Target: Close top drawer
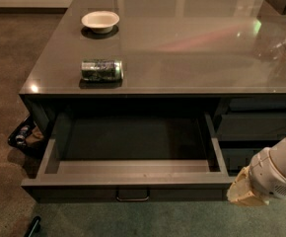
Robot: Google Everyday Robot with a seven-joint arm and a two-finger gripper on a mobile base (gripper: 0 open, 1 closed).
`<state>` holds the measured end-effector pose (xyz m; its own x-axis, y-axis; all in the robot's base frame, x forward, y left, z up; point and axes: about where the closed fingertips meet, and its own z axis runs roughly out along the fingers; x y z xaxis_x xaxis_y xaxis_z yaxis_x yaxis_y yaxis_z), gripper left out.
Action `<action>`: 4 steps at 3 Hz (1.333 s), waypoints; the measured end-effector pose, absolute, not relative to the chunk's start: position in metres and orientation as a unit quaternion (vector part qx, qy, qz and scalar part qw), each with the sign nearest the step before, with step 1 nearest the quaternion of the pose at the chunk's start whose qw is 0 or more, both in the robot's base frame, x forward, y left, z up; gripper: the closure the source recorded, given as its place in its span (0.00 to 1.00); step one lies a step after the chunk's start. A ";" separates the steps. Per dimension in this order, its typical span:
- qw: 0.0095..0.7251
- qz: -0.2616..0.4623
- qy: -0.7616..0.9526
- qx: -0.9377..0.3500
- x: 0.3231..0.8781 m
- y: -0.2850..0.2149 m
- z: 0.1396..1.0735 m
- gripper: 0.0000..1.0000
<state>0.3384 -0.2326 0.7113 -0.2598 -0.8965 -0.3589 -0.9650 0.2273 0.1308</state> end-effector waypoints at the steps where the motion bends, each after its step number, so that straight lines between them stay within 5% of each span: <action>1: 0.104 0.165 0.776 -0.599 0.338 -0.233 0.711 1.00; 4: 0.180 0.217 0.674 -0.683 0.331 -0.165 0.671 1.00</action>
Offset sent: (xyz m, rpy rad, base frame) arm -0.0180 0.0123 -0.0252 0.1338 -0.0085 0.1222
